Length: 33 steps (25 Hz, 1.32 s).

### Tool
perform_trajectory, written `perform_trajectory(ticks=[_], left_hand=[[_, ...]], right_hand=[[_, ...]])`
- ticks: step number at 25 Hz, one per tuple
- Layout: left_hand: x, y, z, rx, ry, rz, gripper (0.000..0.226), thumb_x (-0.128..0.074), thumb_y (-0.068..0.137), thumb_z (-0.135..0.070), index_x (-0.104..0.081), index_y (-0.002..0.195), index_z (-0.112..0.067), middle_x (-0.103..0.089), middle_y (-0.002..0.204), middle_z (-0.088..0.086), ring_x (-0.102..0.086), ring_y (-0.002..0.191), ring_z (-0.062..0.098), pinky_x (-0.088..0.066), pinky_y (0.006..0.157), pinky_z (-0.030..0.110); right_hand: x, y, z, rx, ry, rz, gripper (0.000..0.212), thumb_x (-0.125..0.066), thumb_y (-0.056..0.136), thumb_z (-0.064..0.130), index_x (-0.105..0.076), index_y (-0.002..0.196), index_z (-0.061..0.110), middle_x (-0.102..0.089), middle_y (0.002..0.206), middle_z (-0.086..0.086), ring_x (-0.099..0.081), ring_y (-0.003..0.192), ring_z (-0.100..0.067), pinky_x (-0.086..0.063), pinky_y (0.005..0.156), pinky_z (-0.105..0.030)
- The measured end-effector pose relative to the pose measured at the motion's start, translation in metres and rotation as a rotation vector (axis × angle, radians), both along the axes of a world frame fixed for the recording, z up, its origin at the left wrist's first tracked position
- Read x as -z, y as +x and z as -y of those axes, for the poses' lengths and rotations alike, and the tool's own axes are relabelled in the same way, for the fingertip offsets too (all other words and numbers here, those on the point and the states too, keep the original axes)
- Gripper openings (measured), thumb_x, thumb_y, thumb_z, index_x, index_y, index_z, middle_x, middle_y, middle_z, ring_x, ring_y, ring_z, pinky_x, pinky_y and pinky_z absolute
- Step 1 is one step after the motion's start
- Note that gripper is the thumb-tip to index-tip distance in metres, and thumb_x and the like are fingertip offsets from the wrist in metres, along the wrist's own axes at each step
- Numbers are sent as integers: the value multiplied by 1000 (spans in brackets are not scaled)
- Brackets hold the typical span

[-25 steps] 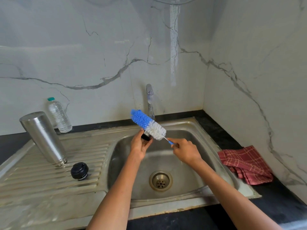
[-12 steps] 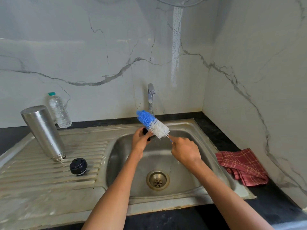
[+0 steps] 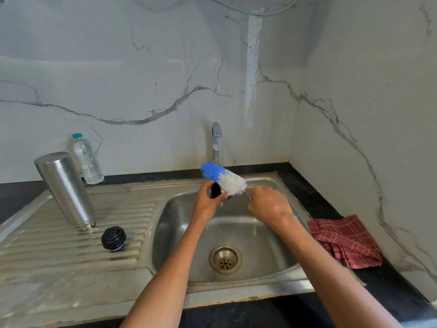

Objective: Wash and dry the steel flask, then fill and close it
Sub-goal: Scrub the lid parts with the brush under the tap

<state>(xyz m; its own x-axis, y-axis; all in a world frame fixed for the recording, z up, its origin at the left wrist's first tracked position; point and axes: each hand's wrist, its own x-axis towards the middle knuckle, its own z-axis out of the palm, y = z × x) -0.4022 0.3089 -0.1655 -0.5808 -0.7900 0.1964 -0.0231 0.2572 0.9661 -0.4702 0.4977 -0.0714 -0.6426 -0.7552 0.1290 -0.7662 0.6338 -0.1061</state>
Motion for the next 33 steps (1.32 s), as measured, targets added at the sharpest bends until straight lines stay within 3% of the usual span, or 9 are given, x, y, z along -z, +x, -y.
perform_trajectory(ticks=[7,11,14,17,22,25,27,30,33], left_hand=[[1,6,3,-54,-74,53,74,-91,75,-30,-43,130,-23,-54,125,-9,-59,115,17,-51,98,36],[-3,5,-7,27,-132,65,70,-90,76,-27,-43,128,-22,-55,125,-8,-60,105,12,-52,92,31],[-2,9,-1,-47,-138,84,68,-90,76,-30,-43,125,-23,-55,124,-7,-59,111,16,-51,95,34],[-3,10,0,-88,-120,92,66,-90,76,-31,-43,122,-25,-55,123,-7,-57,109,15,-49,92,31],[-2,9,-5,32,-104,41,62,-88,78,-32,-47,125,-26,-57,126,-9,-62,106,11,-51,85,27],[0,11,1,-3,3,-49,55,-85,82,-33,-51,126,-32,-61,126,-4,-63,110,13,-56,90,34],[0,11,5,-55,157,-126,49,-82,86,-33,-54,126,-34,-62,126,5,-66,110,18,-61,90,41],[0,9,4,-87,340,-144,45,-77,90,-33,-58,129,-21,-60,130,12,-67,111,24,-62,87,42],[-1,1,-3,-41,574,-205,36,-75,92,-31,-60,116,-9,-65,127,21,-69,112,31,-64,79,40]], right_hand=[[-2,-4,-17,44,27,36,46,-47,90,21,-61,134,26,-68,112,-5,-65,94,-25,-52,76,-34],[-10,-2,-6,42,44,11,38,-47,94,19,-62,128,24,-68,117,-8,-65,98,-30,-44,72,-33],[-10,0,-9,47,43,53,41,-49,94,24,-61,133,24,-68,114,-6,-63,89,-24,-46,71,-31],[-16,-2,-21,42,32,89,43,-48,94,27,-59,135,23,-67,120,-5,-65,100,-24,-50,76,-32],[-7,1,3,65,-10,127,40,-47,94,20,-61,132,23,-68,116,-8,-65,95,-25,-49,74,-30],[10,-6,1,45,-106,346,45,-44,92,19,-65,130,31,-69,107,-5,-64,84,-20,-55,75,-31],[16,-5,-16,3,-144,437,48,-44,94,16,-65,132,35,-71,114,-5,-66,91,-22,-52,77,-31],[28,3,-38,-3,-177,391,50,-43,95,19,-60,139,38,-72,118,-5,-68,100,-26,-55,87,-37],[35,19,-40,20,-168,223,48,-41,98,20,-57,140,37,-71,115,-12,-66,102,-38,-52,80,-40]])
